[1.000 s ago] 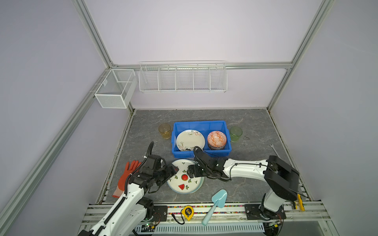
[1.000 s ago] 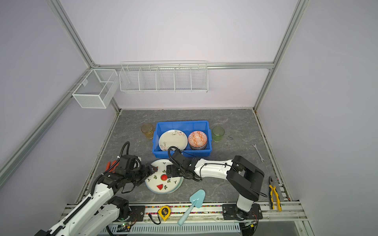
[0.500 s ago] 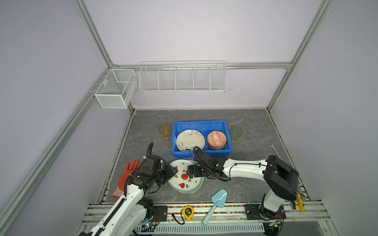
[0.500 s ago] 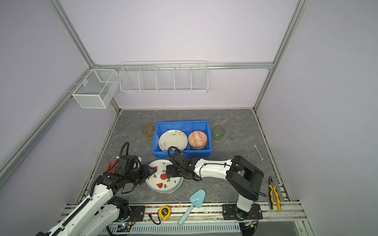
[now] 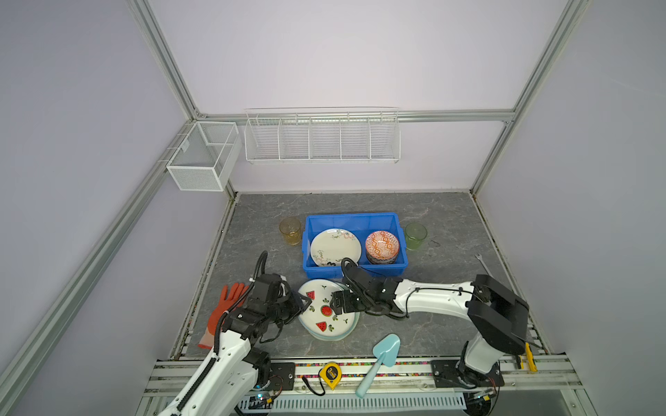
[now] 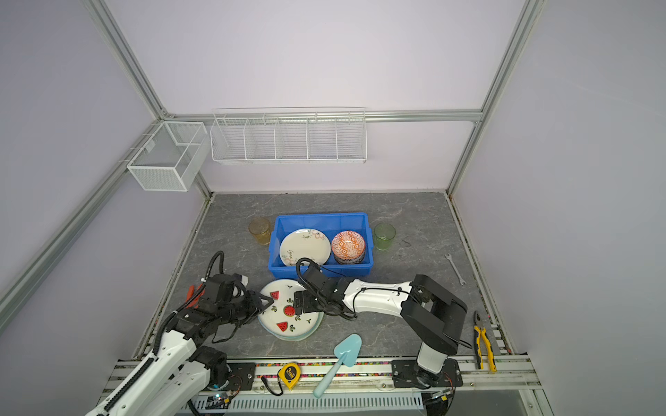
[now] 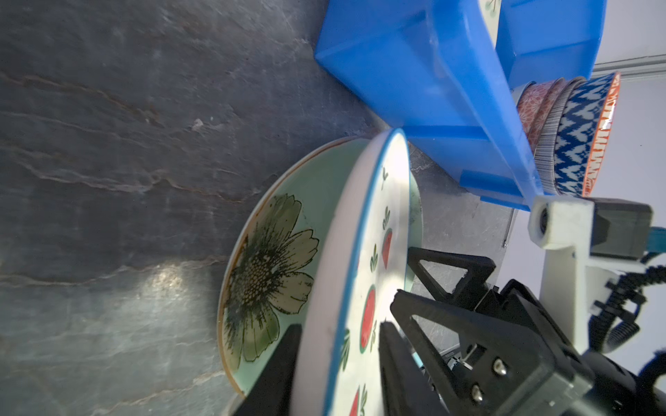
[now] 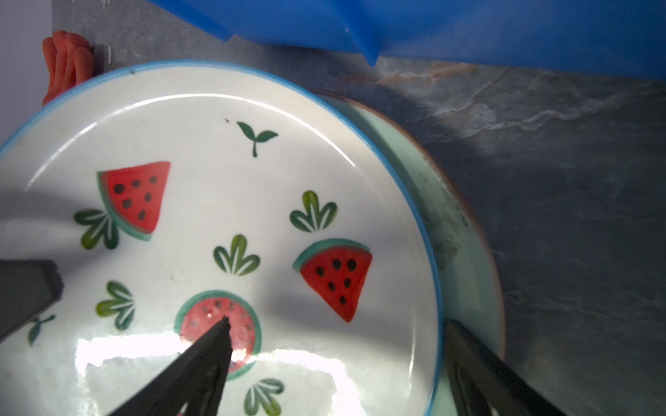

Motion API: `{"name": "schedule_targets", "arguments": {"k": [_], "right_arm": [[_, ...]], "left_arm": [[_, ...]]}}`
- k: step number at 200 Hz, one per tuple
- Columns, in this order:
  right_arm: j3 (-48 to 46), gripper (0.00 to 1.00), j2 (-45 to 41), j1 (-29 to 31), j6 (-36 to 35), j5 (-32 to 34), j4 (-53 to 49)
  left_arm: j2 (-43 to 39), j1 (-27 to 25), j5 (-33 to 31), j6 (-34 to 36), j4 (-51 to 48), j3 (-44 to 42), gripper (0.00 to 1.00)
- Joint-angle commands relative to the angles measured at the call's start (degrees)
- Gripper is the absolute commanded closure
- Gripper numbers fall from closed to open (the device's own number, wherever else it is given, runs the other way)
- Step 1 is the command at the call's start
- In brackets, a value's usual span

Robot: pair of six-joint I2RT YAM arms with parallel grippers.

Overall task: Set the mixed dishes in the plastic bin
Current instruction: 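Grip the watermelon plate rim with both grippers and tilt it up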

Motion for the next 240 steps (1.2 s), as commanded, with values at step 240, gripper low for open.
{"name": "schedule_targets", "arguments": {"k": [240], "right_arm": [[0.9,0.08,-7.4,-3.1,-2.7,0.0,-4.1]], "left_arm": [[0.8,-0.2,2.0,-1.0,3.7,2.7,1.00]]}}
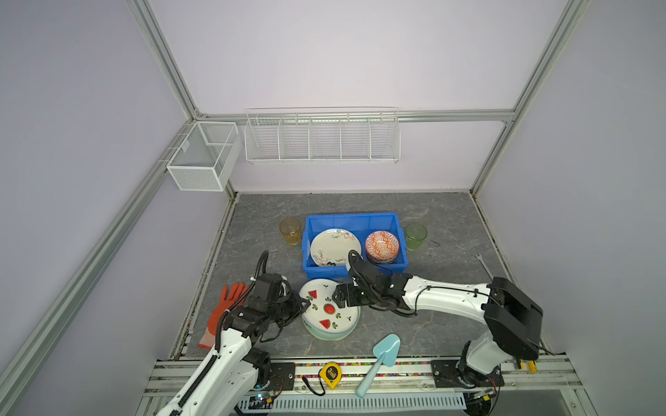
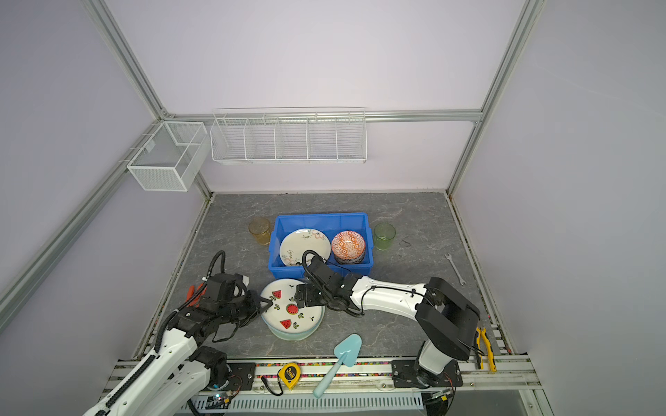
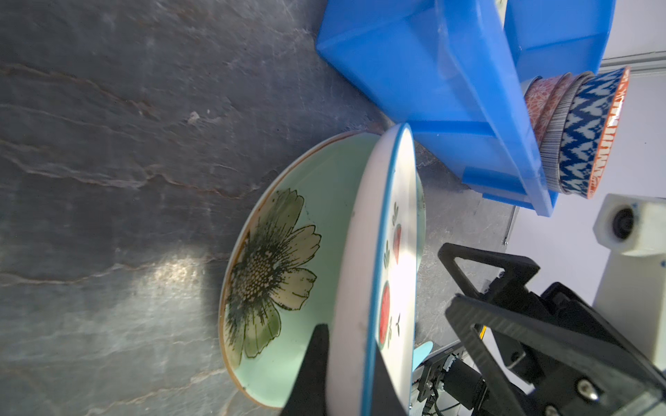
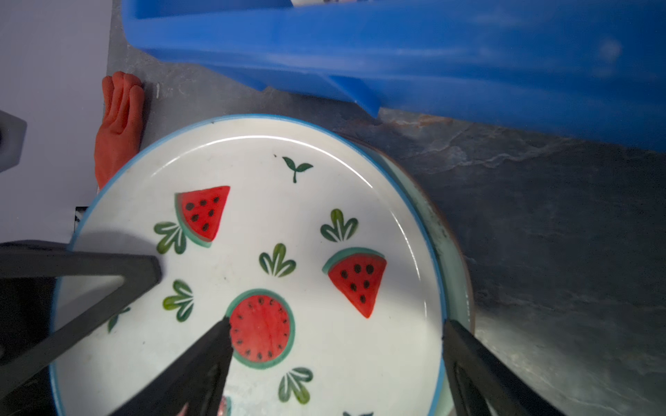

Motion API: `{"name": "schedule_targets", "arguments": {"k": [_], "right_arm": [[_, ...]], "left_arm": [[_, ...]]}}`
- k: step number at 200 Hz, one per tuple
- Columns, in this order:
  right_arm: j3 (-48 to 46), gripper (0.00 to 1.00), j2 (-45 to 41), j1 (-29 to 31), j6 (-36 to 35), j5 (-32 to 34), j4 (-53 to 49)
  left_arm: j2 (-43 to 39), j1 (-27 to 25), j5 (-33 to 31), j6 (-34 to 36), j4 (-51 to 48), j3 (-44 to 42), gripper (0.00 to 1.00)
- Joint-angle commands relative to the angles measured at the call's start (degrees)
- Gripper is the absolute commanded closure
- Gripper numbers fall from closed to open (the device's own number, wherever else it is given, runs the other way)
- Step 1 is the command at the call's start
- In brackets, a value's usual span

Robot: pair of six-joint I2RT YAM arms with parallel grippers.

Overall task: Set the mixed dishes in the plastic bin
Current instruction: 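Grip the watermelon plate rim with both grippers and tilt it up, then lift the watermelon plate off the green plate with both grippers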

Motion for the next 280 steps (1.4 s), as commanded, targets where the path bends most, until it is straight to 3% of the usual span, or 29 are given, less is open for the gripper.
{"name": "schedule_targets", "arguments": {"k": [1,131,158,234,280], "right_arm": [[0.9,0.08,-2.6,-0.8,-1.1,0.2,-2.3],[-3.4,0.12,-11.2,-2.1,0.4,3.8,-4.4],[-2.5,0.12,-12.3,-2.4,-0.1,4.4,-6.4],[-8.1,0.11,-18.6,-7.3,1.2,-5.4,-2.4],[-9.9,0.10,-26.3,-11.6,0.8,-8.9,-8.0]], "left_arm": [[-0.4,-0.2,1.4,-0.8,3.2,2.6,1.00],[4.9,-0.2,3.5,5.6,-0.1,10.2,1.00],[5.8,-0.2,6.3,7.3,0.2,11.9,1.00],[7.7,-0.2,15.5,9.2,7.7,13.8,1.00],[9.5,-0.2,19.2,9.5,11.6,15.0,1.00]]}}
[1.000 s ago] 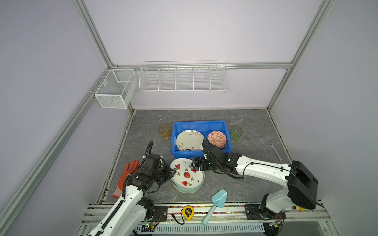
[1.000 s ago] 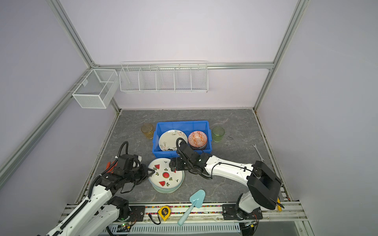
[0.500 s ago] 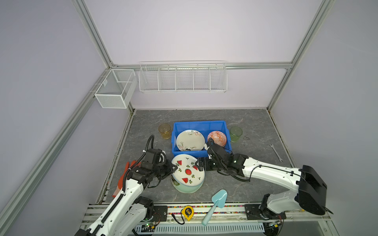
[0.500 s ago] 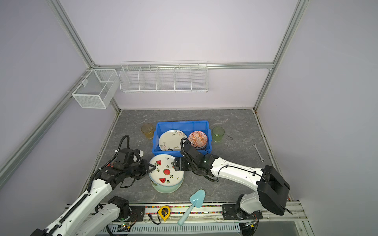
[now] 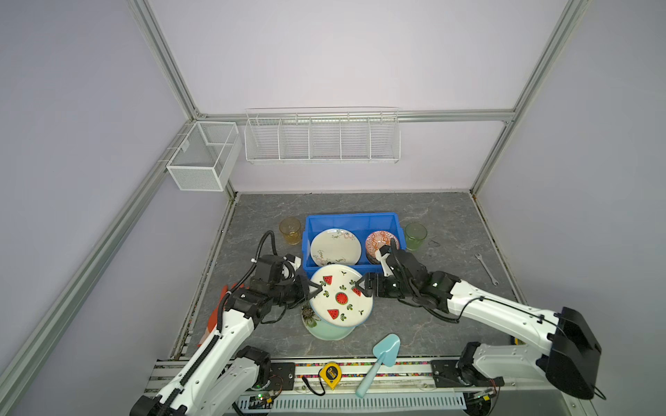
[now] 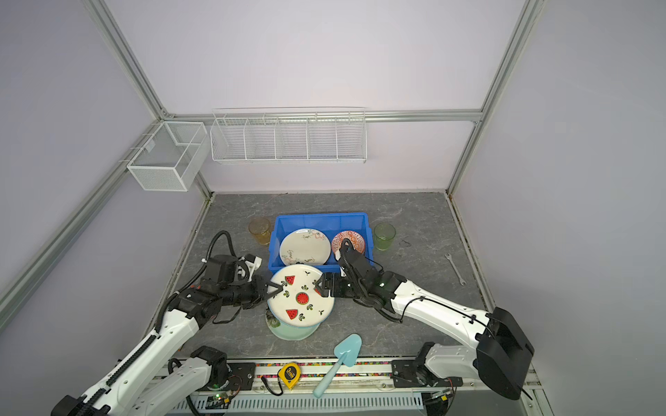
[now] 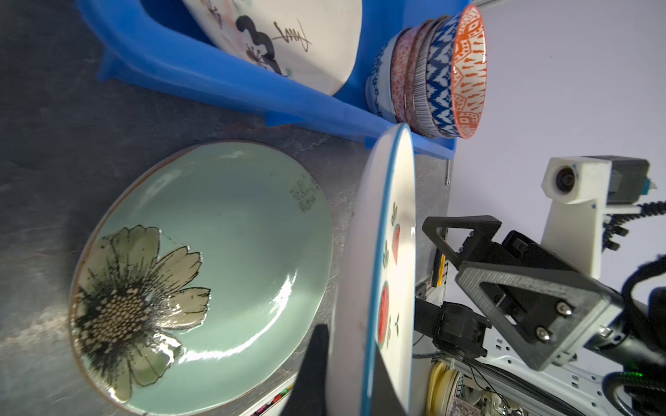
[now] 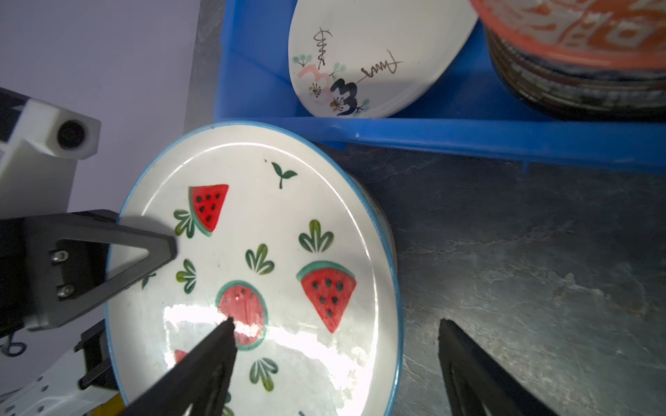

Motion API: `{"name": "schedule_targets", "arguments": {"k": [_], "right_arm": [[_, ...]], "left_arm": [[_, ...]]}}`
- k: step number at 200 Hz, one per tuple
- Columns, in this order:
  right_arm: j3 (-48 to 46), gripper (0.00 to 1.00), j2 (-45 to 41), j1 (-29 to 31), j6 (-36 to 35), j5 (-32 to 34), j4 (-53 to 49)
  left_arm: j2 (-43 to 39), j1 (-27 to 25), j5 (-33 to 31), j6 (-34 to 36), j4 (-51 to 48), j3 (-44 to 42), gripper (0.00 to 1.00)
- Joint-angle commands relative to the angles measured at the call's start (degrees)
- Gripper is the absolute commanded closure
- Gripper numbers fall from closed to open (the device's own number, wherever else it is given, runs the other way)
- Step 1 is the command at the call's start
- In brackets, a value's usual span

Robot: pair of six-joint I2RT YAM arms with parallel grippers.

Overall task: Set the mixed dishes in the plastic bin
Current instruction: 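Lift the watermelon plate off the green plate with both grippers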

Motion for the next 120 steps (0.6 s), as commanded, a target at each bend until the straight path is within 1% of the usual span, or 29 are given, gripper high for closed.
{"name": "schedule_targets", "arguments": {"k": [1,16,42,78,92,120], "right_arm": [[-1.6,0.10,-4.3,-2.0,0.5,-3.1,-3.2],[-3.3,0.09,-7.3,-3.5,1.1,-4.6,-3.4],[-7.6,0.07,-12.4,-6.3,3.7,-8.8,-0.1],[-9.4,0.04,-15.4,-7.1,4.2,-11.6,-0.2],[-10.4,0.03,-16.3,-7.5,5.2,-12.8,2.2],[-13.4,0.02,-17.5,-9.1,8.9,-16.7,10.3]], "left_arm": [[0.0,-0.1,6.1,0.5,7.6,4.1,1.00],[0.7,-0.1,7.3,0.0,9.7,4.2,1.00],[2.0,-0.1,9.1,-1.4,13.8,4.4,1.00],[4.4,-0.2,12.8,-4.3,21.6,4.3,1.00],[5.5,-0.5,13.4,-4.4,23.0,4.6,1.00],[7.1,-1.2,13.9,-4.3,25.1,5.0,1.00]]}}
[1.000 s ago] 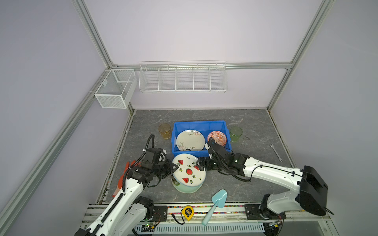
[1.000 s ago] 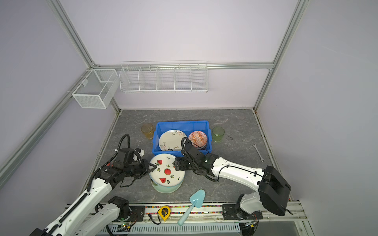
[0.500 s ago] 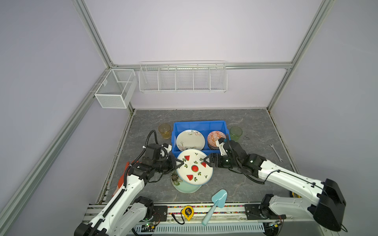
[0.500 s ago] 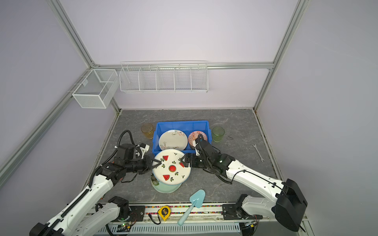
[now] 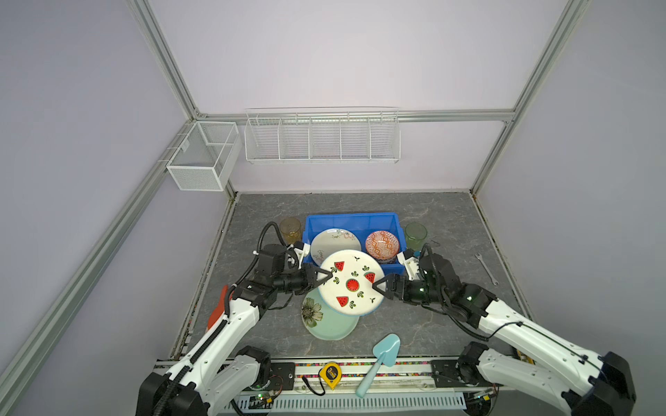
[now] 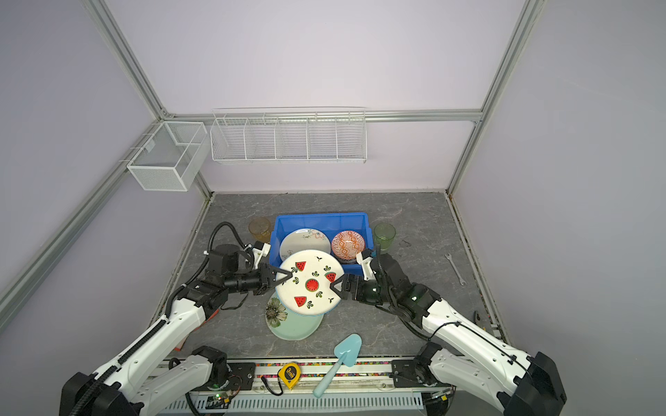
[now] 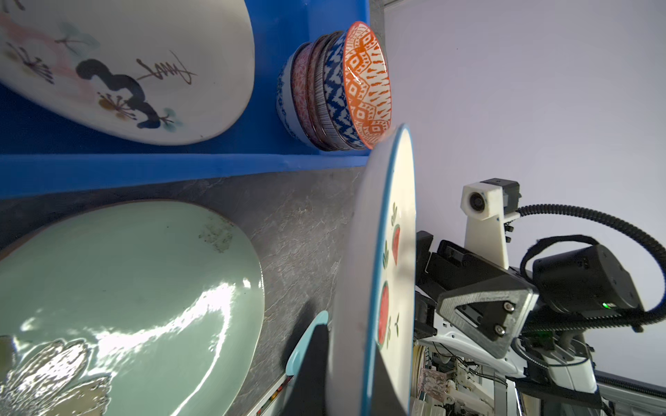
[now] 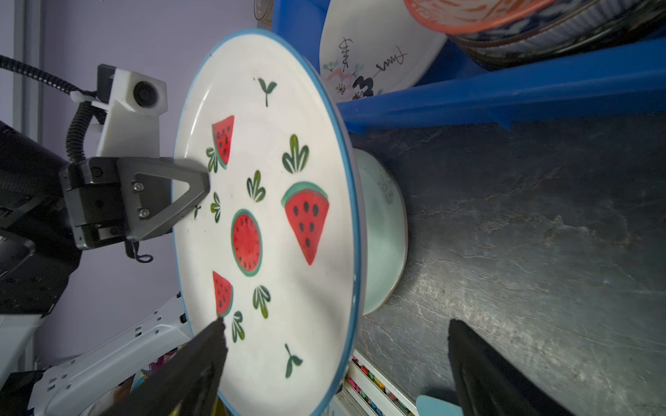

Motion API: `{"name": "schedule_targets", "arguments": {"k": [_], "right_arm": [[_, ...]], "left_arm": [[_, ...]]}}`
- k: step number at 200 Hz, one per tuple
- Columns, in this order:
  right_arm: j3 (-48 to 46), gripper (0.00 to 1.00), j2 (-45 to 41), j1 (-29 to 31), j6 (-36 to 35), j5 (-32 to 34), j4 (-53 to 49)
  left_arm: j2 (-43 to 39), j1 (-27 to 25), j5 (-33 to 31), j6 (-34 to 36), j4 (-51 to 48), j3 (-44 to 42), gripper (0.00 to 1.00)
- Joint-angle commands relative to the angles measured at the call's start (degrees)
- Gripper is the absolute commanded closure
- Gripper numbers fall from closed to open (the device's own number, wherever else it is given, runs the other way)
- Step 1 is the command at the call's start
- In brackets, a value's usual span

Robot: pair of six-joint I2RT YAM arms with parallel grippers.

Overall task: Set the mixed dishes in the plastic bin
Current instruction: 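Lift the watermelon plate off the green plate with both grippers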

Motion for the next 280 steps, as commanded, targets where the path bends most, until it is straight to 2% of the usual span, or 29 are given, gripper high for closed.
{"name": "schedule_targets", "arguments": {"k": [1,16,49,74,96,116,191,280], "right_arm": [[-2.8,0.02,-1.3,-1.4,4.5,-4.7,8.1],[-3.6,0.00,-1.7,-2.1,5.5,-5.9,10.6],[-3.5,0.08,-3.1,-3.1,6.0,-7.0,12.4],[-3.9,0.18,-4.5,-3.9,6.6,-7.0,13.2],[-4.7,0.34,-5.3,-4.6,7.8,-7.1,14.9],[-4.6,0.42,-5.6,-5.1,7.8,-7.1,14.8],[-3.5,0.57,-5.9,-7.7,7.8,-6.2,15.0],[-1.6,0.82,-5.1,-10.9,7.0,-6.6,14.1]], "left_arm": [[0.4,-0.9,4.9,-1.5,8.8,3.9,1.00],[1.2,-1.7,5.1,-1.7,10.0,4.1,1.00],[3.1,-2.4,5.5,-1.9,12.4,4.6,1.00],[4.9,-2.8,6.5,-3.2,15.5,4.5,1.00],[6.2,-3.3,6.9,-4.0,17.5,4.8,1.00],[7.0,-3.6,7.0,-3.8,17.9,5.3,1.00],[9.0,-4.2,7.5,-3.5,19.3,5.4,1.00],[12.3,-4.7,7.9,-3.4,20.9,6.4,1.00]]}}
